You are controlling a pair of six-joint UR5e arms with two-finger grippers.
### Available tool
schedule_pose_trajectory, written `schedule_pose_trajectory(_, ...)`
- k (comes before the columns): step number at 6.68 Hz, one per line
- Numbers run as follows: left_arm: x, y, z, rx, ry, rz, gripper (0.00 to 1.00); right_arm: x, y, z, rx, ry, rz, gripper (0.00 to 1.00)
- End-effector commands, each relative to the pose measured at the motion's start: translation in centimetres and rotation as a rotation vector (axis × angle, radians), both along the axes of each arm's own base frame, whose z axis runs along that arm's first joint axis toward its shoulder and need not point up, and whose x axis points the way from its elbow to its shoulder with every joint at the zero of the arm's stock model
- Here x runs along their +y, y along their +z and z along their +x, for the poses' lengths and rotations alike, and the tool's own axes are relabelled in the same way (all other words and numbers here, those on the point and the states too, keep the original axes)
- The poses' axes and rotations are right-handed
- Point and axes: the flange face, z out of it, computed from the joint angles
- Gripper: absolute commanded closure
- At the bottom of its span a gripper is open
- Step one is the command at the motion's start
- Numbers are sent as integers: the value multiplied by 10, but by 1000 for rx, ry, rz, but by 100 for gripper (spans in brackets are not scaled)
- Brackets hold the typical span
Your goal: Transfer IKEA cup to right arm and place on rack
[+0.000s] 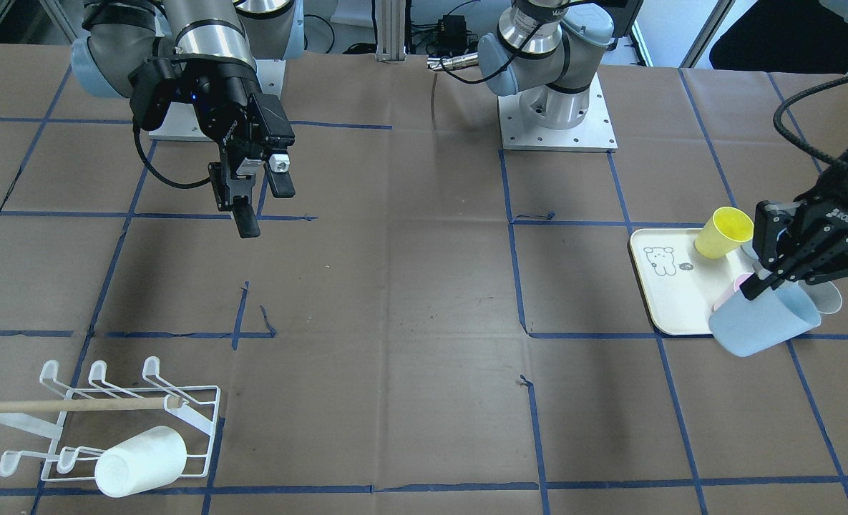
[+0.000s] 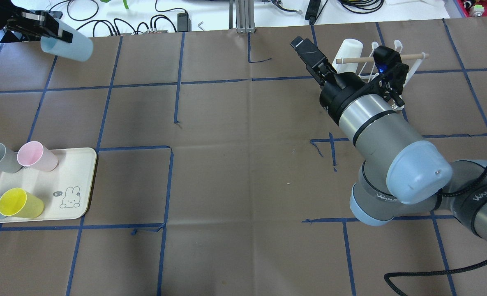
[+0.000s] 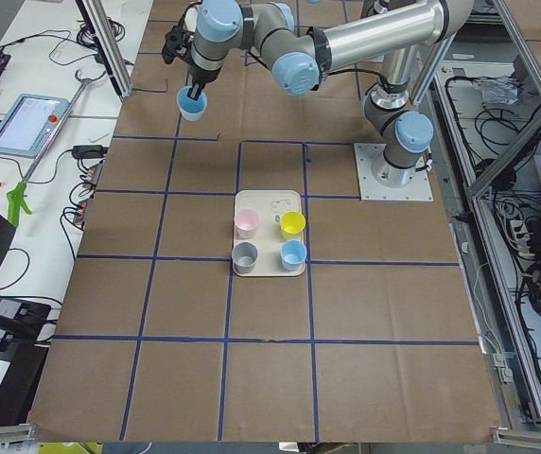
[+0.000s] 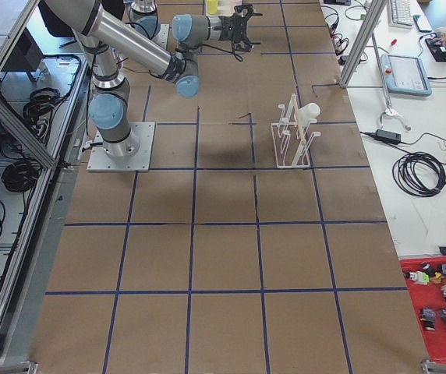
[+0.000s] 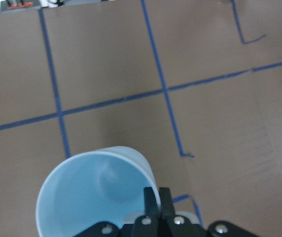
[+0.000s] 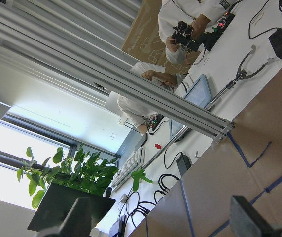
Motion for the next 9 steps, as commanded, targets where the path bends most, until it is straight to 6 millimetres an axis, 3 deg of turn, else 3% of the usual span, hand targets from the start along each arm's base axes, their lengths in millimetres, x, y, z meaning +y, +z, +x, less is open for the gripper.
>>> schedule_pose_trajectory(1, -2, -24, -32, 213, -100, -257, 100, 9, -9, 0, -232, -43, 34, 0)
schedule_pose_trajectory(2, 9, -42, -48, 320, -161, -367, 100, 14, -17, -1, -311, -62, 87, 0)
schedule_pose_trajectory(4, 38, -86, -80, 375, -257, -514, 98, 28, -30, -1, -380, -82, 141, 0)
schedule_pose_trajectory(6, 59, -132, -143, 353, -392, -611, 97, 24, -31, -2, -375, -90, 151, 0)
schedule_pose_trajectory(7, 67, -149, -159, 344, -426, -651, 96, 23, -30, -2, -375, -91, 148, 0)
schedule_pose_trajectory(9, 92, -154, -185, 374, -395, -695, 95, 20, -26, -1, -375, -92, 140, 0)
